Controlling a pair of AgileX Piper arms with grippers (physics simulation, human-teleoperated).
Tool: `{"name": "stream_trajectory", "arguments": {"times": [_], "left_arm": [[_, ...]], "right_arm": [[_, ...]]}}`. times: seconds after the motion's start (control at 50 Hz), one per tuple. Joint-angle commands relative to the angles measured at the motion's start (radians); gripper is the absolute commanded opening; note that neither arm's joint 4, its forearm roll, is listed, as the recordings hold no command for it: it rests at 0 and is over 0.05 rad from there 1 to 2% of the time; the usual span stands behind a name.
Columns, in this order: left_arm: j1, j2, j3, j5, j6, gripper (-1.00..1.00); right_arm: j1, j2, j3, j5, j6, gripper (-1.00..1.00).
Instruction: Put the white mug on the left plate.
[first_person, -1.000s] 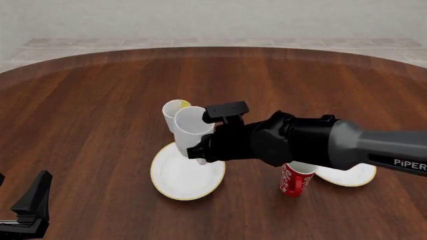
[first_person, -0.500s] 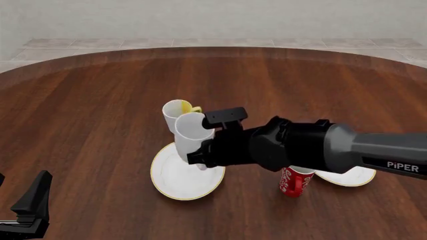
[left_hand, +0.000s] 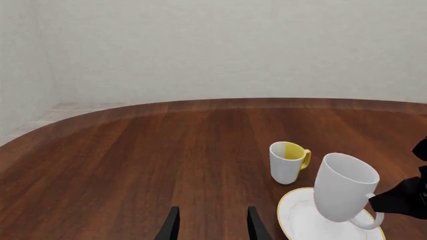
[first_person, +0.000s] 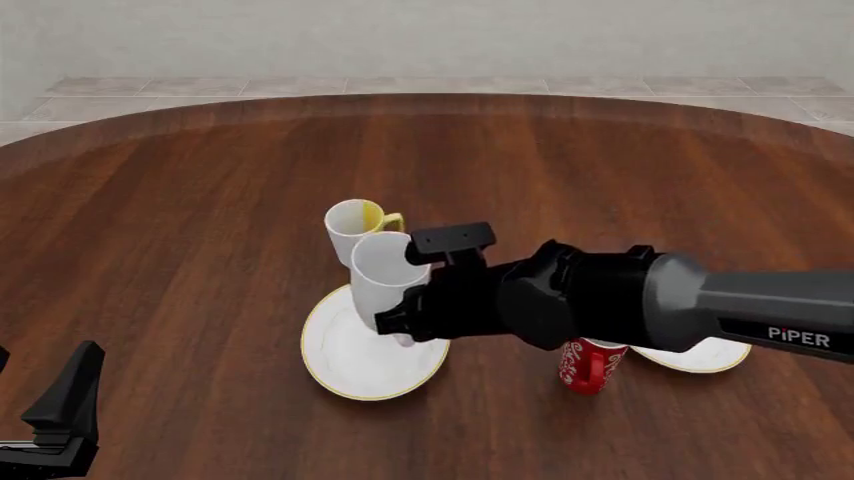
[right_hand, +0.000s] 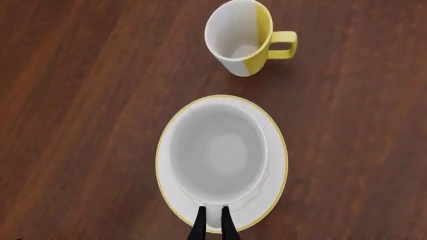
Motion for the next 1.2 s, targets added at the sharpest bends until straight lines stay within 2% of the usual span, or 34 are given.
{"name": "stream_trajectory", "arguments": {"times": [0.02,0.76,1.2], "left_arm": [[0.000,0.000,0.000,0.000,0.000,1.00],[0.000,0.000,0.000,0.000,0.000,1.00],[0.000,0.000,0.000,0.000,0.000,1.00]], "right_arm": [[0.002,0.001,0.008,-0.013,0.013,-1.00],[0.012,0.016,0.039,-0.039,0.040,-1.00],[0.018,0.022,0.029,-0.028,0.035,-1.00]]}}
